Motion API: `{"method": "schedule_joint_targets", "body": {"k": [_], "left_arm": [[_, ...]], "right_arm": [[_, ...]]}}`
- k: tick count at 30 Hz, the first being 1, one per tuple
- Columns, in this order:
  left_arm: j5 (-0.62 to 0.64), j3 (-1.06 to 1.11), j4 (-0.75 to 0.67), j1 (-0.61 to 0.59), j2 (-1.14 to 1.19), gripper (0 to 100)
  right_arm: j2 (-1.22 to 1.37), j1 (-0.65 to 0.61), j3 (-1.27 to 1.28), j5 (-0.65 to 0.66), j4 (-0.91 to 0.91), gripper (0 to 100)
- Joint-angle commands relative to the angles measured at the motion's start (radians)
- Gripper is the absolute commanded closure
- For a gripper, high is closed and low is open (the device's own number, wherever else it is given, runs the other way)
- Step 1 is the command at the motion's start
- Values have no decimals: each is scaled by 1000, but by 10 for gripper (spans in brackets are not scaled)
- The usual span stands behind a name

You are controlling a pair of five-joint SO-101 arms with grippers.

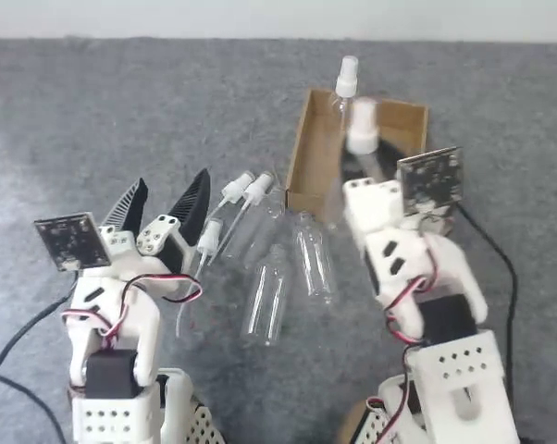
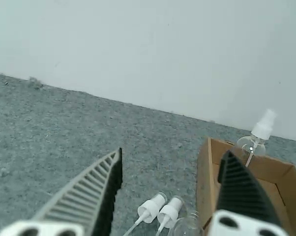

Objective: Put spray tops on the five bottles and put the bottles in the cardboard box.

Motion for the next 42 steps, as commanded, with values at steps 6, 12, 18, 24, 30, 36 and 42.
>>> {"method": "schedule_joint_targets", "body": {"k": [6, 12, 18, 24, 30, 36, 42], "left_arm": [[-3, -8, -32, 3, 21, 702], [-2, -7, -31, 3, 25, 702], [0, -5, -31, 5, 26, 702], [0, -5, -31, 5, 26, 702], [0, 7, -34, 5, 20, 702], [-3, 12, -29, 52, 21, 702], [-3, 12, -31, 51, 21, 702]], "right_arm": [[84, 179, -101, 135, -159, 992], [378, 251, -120, 140, -483, 992], [717, 275, -290, 132, -667, 992], [1070, 275, -497, 130, -814, 992], [1297, 275, -569, 132, -964, 992], [1426, 274, -640, 132, -1023, 992], [1478, 274, -663, 132, -1029, 992]]}}
